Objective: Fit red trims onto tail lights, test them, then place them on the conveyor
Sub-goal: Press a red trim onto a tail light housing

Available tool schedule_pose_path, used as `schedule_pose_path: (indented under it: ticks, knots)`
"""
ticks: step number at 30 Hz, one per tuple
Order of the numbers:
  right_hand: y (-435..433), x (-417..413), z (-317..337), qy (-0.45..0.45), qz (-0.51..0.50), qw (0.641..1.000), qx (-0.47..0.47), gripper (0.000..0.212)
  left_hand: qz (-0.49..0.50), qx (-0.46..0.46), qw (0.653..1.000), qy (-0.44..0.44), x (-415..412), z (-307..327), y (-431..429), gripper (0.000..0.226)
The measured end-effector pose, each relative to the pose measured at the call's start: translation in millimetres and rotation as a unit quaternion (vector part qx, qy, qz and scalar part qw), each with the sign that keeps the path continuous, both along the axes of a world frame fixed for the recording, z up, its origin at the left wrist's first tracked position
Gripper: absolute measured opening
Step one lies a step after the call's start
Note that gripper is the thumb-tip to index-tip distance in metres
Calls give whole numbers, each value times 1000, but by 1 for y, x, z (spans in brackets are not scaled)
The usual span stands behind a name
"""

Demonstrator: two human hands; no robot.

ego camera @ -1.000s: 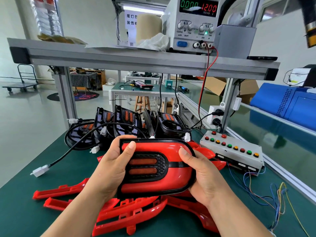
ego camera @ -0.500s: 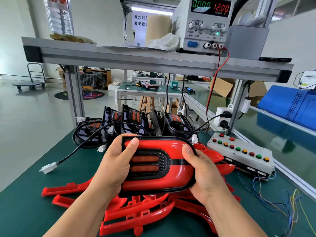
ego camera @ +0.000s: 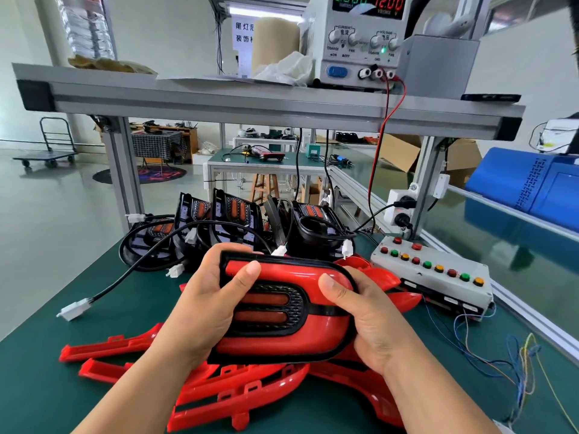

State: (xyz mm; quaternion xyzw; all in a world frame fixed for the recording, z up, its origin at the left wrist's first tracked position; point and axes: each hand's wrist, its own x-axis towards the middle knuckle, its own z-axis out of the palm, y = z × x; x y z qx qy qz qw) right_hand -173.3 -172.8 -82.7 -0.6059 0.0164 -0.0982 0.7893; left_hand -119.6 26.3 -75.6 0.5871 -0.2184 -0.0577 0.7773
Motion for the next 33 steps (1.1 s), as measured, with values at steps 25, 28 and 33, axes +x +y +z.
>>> schedule_pose_path:
  ticks: [25,28,33]
  knots:
    - [-1,-2,5,4,49,997,59,43,-10,-34,997,68,7,1,6,23]
    - [0,0,1,9,28,996,80,44,-13,-34,998,52,5,0,4,26]
    - [1,1,0,3,20,997,76,46,-1,-44,998,49,6,1,3,29]
